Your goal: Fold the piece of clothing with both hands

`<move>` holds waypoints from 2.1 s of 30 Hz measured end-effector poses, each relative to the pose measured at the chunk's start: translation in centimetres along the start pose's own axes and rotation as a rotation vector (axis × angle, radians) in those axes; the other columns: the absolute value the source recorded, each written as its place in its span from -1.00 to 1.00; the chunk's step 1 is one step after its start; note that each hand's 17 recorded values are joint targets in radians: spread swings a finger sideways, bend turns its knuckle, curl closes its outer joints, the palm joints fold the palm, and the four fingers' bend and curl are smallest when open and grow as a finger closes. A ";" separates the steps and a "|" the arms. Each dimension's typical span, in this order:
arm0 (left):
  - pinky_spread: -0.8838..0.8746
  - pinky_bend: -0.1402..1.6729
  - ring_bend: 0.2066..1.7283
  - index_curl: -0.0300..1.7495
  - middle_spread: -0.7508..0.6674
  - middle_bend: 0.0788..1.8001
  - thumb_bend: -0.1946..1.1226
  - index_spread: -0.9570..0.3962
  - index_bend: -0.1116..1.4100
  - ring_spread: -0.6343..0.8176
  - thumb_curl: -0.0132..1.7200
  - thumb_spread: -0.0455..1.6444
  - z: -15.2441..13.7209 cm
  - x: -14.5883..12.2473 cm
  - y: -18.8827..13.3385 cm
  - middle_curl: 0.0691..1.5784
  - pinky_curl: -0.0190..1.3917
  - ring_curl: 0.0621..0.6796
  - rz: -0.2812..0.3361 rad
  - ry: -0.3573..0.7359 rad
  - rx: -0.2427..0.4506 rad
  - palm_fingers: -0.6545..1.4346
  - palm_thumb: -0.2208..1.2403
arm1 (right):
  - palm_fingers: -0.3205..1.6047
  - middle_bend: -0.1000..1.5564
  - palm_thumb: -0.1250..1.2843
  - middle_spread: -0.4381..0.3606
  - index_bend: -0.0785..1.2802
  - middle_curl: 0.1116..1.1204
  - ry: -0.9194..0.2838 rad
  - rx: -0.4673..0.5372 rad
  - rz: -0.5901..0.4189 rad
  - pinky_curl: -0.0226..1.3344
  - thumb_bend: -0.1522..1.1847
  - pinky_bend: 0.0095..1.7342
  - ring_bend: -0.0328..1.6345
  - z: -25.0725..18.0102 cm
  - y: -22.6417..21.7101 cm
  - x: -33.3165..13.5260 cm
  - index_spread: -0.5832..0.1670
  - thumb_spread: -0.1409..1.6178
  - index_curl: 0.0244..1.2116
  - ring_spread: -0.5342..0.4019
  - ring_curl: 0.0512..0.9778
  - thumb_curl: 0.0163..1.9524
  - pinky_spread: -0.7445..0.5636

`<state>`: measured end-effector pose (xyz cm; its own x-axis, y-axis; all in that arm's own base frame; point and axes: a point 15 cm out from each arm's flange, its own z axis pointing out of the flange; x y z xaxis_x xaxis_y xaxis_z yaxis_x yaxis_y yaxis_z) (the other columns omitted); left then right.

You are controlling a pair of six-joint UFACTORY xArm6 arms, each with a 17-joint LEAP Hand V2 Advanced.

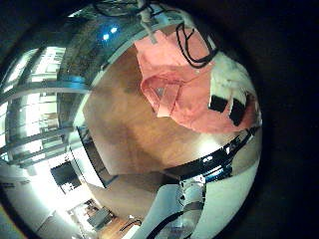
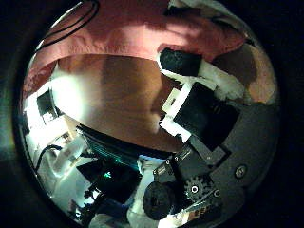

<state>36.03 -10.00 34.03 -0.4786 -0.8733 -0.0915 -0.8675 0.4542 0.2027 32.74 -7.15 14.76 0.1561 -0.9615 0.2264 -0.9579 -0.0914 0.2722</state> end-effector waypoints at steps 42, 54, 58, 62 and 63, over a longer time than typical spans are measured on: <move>-0.73 0.42 0.42 0.73 -0.86 -0.09 -0.73 -0.53 -0.59 -0.81 -0.36 0.31 -6.2 -4.1 11.2 0.29 -0.19 0.36 0.009 0.012 -0.037 0.72 0.40 | 0.50 0.65 0.60 -0.30 0.80 0.46 -0.068 0.395 0.061 0.10 -0.79 0.52 0.72 -18.7 9.9 -0.3 -0.05 0.28 0.35 -0.30 0.33 -0.16 -0.20; -0.70 0.19 0.10 0.60 -0.80 -0.24 -0.79 -0.48 -0.59 -0.79 -0.50 0.33 3.1 -0.2 8.7 0.22 -0.21 0.22 0.086 0.109 -0.106 0.17 -0.08 | 0.50 0.64 0.59 -0.30 0.81 0.46 -0.075 0.353 0.055 0.15 -0.79 0.48 0.72 -17.4 8.8 -0.8 -0.04 0.27 0.33 -0.29 0.34 -0.13 -0.21; -0.61 0.17 0.09 0.46 -0.62 -0.53 -0.77 -0.39 -0.69 -0.63 -0.54 0.30 7.2 1.8 7.7 0.13 -0.19 0.20 0.114 0.140 -0.106 -0.11 -0.18 | 0.50 0.64 0.61 -0.30 0.81 0.46 -0.077 0.357 0.056 0.16 -0.79 0.47 0.72 -17.4 8.3 -0.8 -0.04 0.27 0.33 -0.29 0.34 -0.12 -0.21; -0.43 0.13 0.08 0.28 -0.33 -0.75 -0.77 -0.21 -0.71 -0.39 -0.58 0.26 10.6 3.4 7.3 0.00 -0.17 0.18 0.126 0.169 -0.094 -0.31 -0.26 | 0.50 0.64 0.61 -0.30 0.82 0.46 -0.082 0.349 0.059 0.18 -0.79 0.47 0.72 -17.1 8.3 -0.9 -0.04 0.27 0.32 -0.29 0.34 -0.12 -0.21; -0.35 0.09 0.05 0.23 -0.25 -0.78 -0.77 -0.15 -0.71 -0.32 -0.58 0.25 11.2 3.6 7.3 -0.04 -0.19 0.14 0.126 0.170 -0.092 -0.37 -0.28 | 0.50 0.64 0.61 -0.30 0.82 0.46 -0.083 0.348 0.060 0.18 -0.79 0.47 0.72 -17.1 8.3 -0.9 -0.04 0.27 0.32 -0.29 0.34 -0.11 -0.21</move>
<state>26.45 -7.81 24.25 -0.5462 -0.8312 0.1039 -0.7825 0.5506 0.2906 28.72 -2.60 32.77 0.0909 -0.9842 0.1522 -0.9917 -0.1035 -0.0769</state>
